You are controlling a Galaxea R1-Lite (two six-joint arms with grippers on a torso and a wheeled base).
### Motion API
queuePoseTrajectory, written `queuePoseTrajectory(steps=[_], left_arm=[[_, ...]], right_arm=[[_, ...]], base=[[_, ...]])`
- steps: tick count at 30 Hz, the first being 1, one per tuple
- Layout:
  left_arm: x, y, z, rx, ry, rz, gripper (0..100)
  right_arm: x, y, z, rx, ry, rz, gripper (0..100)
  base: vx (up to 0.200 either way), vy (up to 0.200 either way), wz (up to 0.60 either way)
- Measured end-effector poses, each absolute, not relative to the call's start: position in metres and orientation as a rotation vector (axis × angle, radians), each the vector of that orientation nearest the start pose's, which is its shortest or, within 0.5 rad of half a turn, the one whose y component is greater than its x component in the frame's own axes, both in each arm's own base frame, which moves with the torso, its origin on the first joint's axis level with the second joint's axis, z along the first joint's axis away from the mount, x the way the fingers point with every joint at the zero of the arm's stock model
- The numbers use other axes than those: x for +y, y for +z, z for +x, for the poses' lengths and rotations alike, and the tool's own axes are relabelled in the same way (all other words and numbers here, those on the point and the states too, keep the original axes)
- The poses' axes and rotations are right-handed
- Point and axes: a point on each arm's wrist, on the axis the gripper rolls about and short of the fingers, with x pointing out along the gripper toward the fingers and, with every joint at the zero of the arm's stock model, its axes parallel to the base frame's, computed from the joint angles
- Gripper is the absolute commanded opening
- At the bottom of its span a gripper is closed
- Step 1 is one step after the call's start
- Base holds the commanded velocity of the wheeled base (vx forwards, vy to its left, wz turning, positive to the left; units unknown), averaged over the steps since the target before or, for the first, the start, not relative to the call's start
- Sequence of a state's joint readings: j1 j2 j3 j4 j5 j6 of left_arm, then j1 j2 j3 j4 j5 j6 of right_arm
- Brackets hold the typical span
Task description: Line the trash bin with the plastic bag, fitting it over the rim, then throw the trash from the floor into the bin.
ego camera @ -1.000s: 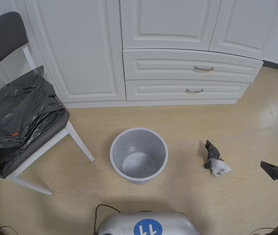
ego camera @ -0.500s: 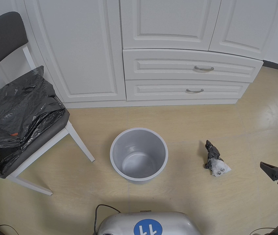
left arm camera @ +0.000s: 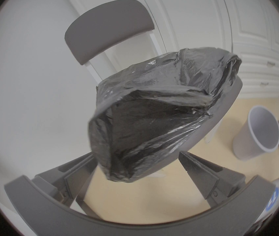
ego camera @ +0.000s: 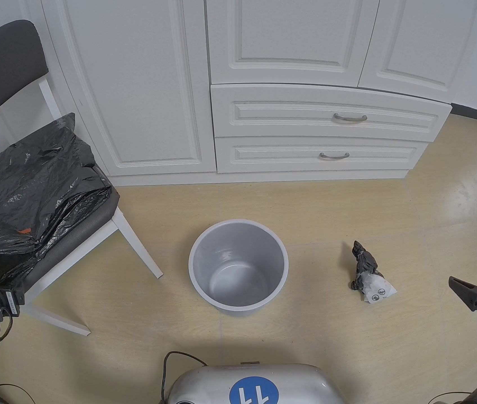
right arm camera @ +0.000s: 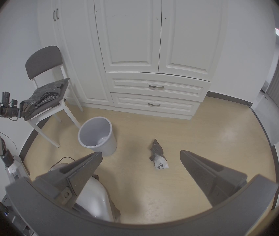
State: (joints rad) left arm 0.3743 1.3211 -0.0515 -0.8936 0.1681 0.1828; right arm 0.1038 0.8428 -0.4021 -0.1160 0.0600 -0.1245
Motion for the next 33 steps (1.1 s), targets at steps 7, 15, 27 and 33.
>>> queuePoseTrajectory(steps=[7,15,27,33], left_arm=[[0.055,0.102,0.141,0.381,0.501,0.018,100],[0.057,0.105,0.134,0.37,0.535,-0.004,100],[0.051,0.117,0.113,0.3,0.555,-0.01,100],[0.062,0.119,0.119,0.308,0.614,-0.015,100]], right_arm=[[0.012,0.188,0.076,0.259,0.264,-0.122,100],[0.012,0.189,0.072,0.24,0.271,-0.123,100],[0.012,0.189,0.072,0.245,0.271,-0.123,100],[0.012,0.188,0.072,0.248,0.271,-0.123,100]], base=[[0.0,0.0,0.0],[0.0,0.0,0.0],[0.0,0.0,0.0],[0.0,0.0,0.0]])
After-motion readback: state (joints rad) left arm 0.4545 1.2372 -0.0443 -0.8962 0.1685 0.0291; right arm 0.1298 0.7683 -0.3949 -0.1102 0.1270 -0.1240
